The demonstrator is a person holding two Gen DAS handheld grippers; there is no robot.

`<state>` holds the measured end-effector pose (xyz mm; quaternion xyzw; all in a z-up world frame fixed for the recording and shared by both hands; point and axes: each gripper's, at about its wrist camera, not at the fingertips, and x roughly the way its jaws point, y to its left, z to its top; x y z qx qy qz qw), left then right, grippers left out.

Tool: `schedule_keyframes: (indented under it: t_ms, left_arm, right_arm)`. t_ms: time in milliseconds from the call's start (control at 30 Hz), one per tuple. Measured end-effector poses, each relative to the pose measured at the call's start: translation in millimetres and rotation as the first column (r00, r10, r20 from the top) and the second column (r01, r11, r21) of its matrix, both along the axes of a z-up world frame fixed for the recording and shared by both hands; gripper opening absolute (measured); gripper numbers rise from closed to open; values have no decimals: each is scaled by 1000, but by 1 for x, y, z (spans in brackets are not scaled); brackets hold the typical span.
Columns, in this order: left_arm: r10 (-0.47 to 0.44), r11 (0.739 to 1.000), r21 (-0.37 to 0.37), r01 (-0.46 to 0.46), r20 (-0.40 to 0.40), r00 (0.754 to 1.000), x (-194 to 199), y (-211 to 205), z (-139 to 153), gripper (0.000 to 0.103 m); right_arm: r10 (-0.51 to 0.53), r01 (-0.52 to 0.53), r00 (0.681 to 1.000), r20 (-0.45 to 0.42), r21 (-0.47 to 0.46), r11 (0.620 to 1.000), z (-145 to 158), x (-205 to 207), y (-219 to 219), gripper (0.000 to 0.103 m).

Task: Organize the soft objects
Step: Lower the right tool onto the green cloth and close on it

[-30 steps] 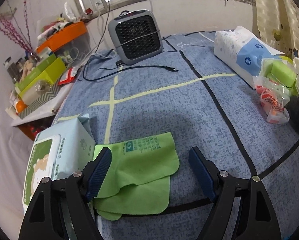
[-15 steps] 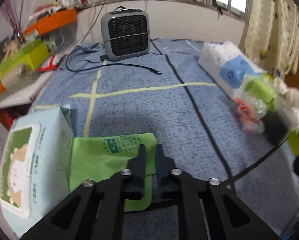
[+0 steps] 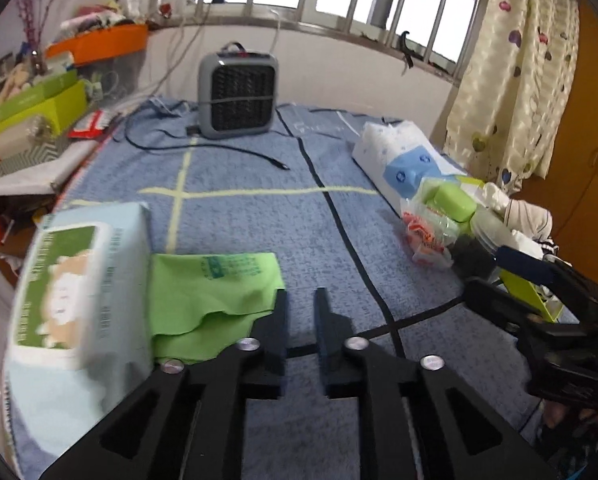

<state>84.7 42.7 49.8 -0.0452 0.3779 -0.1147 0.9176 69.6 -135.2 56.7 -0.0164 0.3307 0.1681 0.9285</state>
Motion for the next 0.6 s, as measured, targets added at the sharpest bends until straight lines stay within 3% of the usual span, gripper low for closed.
schedule_keyframes:
  t_ms: [100,300,500,600]
  left_arm:
    - [17,1000,8,-18,24,1000,-10,11,10,36]
    - [53,999,-5,-53,42,998,-23,40,21,43]
    - [67,997,-34,-65,51,996,-27,55,26,43]
    - [81,996,-28,-80,63,995,-27,61,30,43]
  right_arm:
    - [82,-81,996,-39,13,997,-3,15,16,77]
    - [265,-266,958,-114,9,964,-16,41,64,77]
    - [333,-337,932,-141,-10,941,-30,65,98,77]
    - [388,-386,906,-170,47,921,-35,78,108,77]
